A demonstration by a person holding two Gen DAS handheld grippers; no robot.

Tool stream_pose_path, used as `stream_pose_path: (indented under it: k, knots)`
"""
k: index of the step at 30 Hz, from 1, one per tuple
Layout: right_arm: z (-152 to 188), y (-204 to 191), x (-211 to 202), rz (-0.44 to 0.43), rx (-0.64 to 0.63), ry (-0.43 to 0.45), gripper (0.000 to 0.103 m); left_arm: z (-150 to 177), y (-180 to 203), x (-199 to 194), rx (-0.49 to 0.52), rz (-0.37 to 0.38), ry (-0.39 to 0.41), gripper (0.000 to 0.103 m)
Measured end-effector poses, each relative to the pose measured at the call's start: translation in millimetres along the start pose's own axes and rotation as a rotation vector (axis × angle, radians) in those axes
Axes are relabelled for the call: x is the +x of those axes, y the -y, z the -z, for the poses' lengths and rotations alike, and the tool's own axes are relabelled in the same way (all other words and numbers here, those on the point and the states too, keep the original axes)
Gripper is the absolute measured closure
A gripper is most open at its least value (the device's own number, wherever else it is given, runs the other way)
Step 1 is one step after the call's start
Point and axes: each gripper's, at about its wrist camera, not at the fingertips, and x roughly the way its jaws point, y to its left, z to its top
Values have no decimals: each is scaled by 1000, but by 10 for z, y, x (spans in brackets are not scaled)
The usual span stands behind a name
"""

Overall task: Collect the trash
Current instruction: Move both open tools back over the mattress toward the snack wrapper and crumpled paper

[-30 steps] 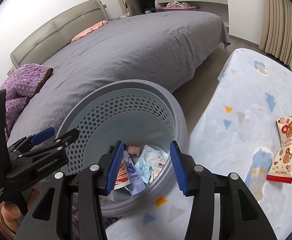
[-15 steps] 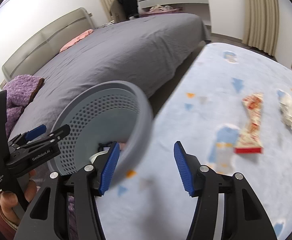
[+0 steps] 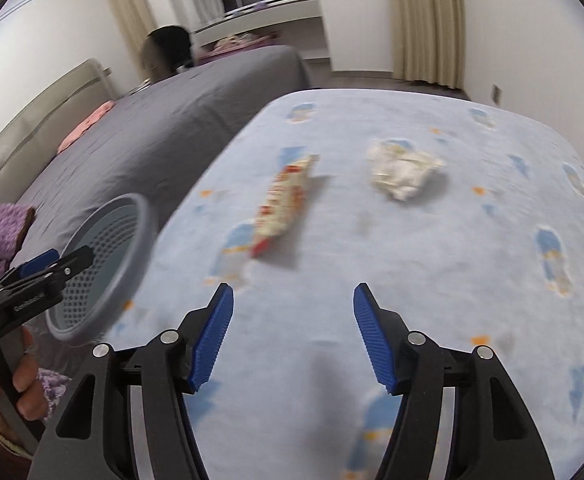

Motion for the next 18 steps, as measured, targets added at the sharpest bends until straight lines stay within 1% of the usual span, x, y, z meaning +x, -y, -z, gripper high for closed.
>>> stream_pose_path:
  k: [2, 6, 8, 13, 18]
  knots:
    - [37, 237, -85, 22, 38, 12, 42, -30, 232, 30, 29, 28, -10, 17]
    - [90, 645, -225, 38, 111, 42, 39, -67, 596, 115, 69, 73, -34, 16]
    - [97, 810, -271, 45, 141, 59, 39, -96, 773, 185, 92, 80, -43, 15]
    - [118, 1060, -322, 22, 187, 80, 37, -180, 1147, 448, 134, 82, -85, 15]
    - [141, 1182, -303, -26, 215, 68, 37, -308, 1414, 774, 133, 70, -122, 12]
